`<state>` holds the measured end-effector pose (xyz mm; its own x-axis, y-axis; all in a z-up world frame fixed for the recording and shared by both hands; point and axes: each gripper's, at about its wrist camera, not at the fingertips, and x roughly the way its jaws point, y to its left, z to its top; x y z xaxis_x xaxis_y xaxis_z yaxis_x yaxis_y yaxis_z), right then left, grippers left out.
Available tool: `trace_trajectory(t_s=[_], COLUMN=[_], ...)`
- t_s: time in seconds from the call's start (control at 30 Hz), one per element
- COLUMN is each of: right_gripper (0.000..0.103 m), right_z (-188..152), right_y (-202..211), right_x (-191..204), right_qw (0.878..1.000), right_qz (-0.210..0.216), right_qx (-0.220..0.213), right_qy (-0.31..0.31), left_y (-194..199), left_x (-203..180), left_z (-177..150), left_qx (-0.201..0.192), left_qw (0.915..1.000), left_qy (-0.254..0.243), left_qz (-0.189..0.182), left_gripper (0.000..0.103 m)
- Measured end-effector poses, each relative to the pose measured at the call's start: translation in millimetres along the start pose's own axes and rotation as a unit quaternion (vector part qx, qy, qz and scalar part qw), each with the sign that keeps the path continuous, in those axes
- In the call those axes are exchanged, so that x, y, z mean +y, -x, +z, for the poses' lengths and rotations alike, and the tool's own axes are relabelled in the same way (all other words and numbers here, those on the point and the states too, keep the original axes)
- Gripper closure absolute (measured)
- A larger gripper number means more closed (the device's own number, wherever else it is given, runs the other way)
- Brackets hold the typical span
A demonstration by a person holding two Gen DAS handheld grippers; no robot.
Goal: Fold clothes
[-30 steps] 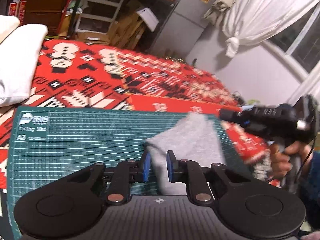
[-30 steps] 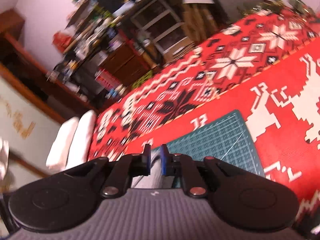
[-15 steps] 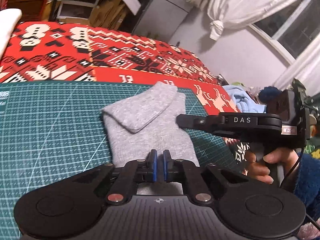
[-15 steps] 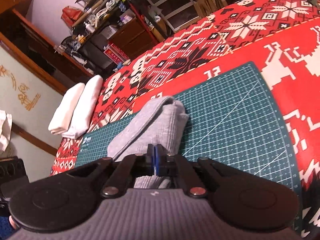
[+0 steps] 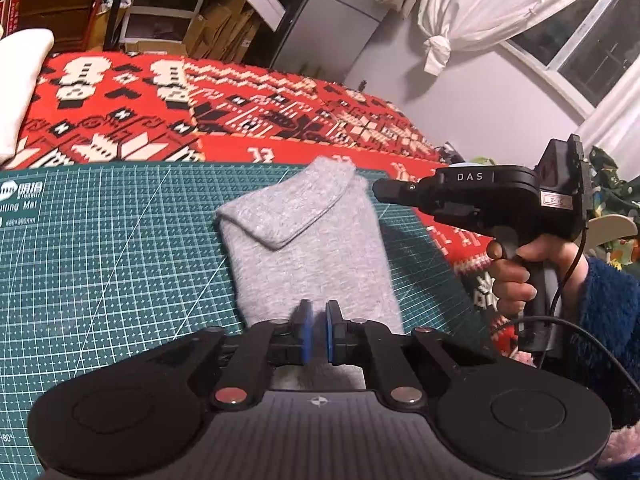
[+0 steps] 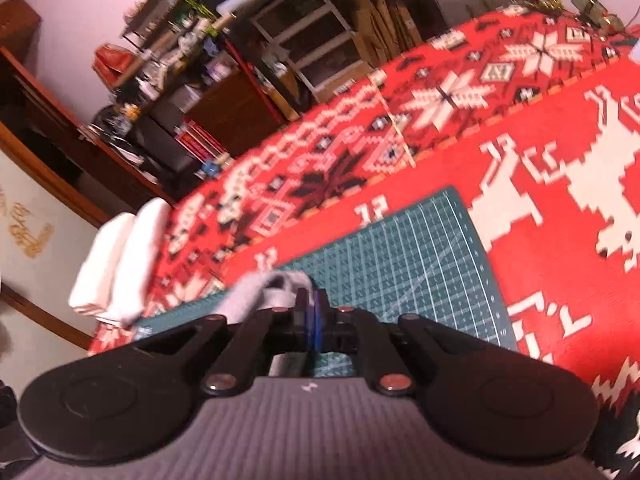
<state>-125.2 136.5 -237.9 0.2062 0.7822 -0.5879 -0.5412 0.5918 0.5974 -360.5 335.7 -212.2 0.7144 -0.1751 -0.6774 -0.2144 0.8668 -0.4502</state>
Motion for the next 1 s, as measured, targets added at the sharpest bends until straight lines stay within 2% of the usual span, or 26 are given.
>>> trace_trajectory(t_s=[0.07,0.17,0.23,0.33,0.43,0.5,0.53,0.7,0.8,0.87,1.0], right_gripper=[0.095,0.095,0.097,0.103,0.103,0.102,0.102,0.102,0.102,0.102,0.102], right_z=[1,-4,-7,-10,-9,-7,-7,-7,-18,-29,-51], right_y=[3,-2,-8,-18,-21,-20,-16,13,16,14,7], right_x=[5,10,9,0,-14,-14,-14,5,24,33,31], right_qw=[1.000,0.998,0.997,0.997,0.997,0.998,0.998,0.998,0.995,0.993,0.992], right_qz=[0.024,0.049,0.061,0.044,0.041,0.007,0.005,0.052,0.084,0.092,0.074], right_qx=[0.008,0.033,0.045,0.047,0.039,0.038,0.034,0.019,0.053,0.076,0.106], right_qy=[0.004,-0.010,-0.024,-0.037,-0.061,-0.048,-0.046,-0.024,-0.007,0.005,0.018], left_y=[4,3,-3,-18,-18,-15,-12,1,-4,-12,-26], left_x=[-5,-16,-25,-25,-16,-13,-14,-20,-24,-29,-27], left_z=[3,7,8,2,-4,-4,-4,2,8,8,-7], left_qx=[-0.005,-0.005,0.004,0.037,0.034,0.037,0.038,0.019,0.016,0.031,0.066], left_qw=[0.9999,0.9991,0.9986,0.9981,0.9987,0.9987,0.9987,0.9985,0.9975,0.9976,0.9963], left_qy=[-0.001,-0.011,-0.029,-0.040,-0.021,-0.011,-0.014,-0.008,0.001,-0.016,-0.018], left_qz=[-0.014,-0.041,-0.045,-0.030,-0.033,-0.033,-0.032,-0.050,-0.069,-0.059,-0.053], left_gripper=[0.096,0.096,0.096,0.096,0.096,0.096,0.097,0.097,0.097,0.097,0.097])
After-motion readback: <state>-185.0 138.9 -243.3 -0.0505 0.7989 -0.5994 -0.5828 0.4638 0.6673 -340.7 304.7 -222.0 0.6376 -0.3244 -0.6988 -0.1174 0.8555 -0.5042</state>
